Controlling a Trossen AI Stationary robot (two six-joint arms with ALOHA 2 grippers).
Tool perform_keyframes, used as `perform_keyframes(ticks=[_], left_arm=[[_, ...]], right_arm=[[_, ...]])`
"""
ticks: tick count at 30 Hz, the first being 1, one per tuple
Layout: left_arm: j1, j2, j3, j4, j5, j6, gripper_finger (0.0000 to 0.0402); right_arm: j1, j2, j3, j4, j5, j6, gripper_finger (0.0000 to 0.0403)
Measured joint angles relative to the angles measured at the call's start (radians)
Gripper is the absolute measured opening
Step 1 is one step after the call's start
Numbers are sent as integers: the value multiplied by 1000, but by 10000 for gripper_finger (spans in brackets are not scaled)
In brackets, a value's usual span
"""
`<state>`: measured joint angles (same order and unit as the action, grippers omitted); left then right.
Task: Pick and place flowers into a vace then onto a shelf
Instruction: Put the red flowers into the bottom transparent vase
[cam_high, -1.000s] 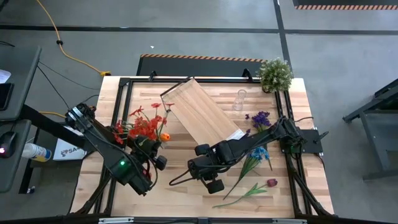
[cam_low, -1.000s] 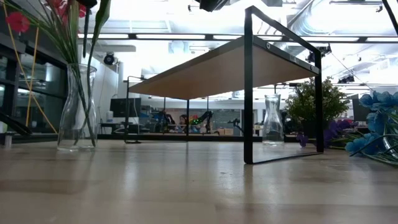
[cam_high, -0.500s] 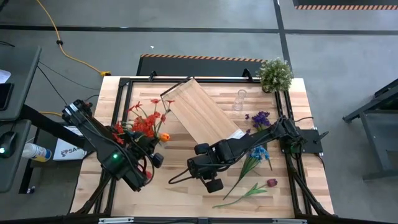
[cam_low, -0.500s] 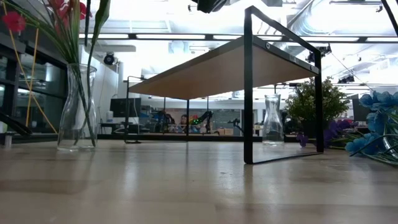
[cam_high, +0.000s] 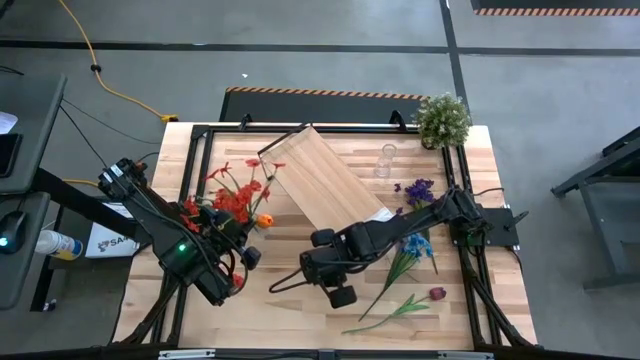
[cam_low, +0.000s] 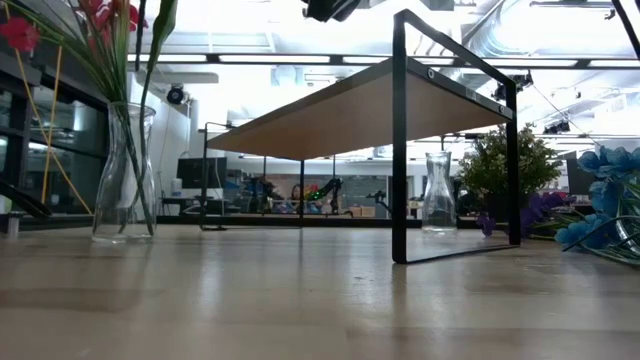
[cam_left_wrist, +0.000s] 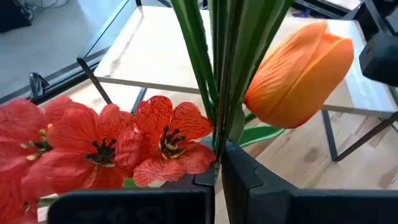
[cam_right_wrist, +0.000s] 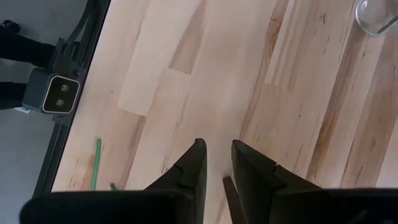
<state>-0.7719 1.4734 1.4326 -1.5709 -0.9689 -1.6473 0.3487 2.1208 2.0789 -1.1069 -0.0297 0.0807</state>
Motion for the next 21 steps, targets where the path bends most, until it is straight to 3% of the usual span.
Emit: perform_keyframes(ticks=[21], left_arm=[[61,1,-42,0,13,107,43]], right_arm=[[-1,0,0,18,0,16,67]])
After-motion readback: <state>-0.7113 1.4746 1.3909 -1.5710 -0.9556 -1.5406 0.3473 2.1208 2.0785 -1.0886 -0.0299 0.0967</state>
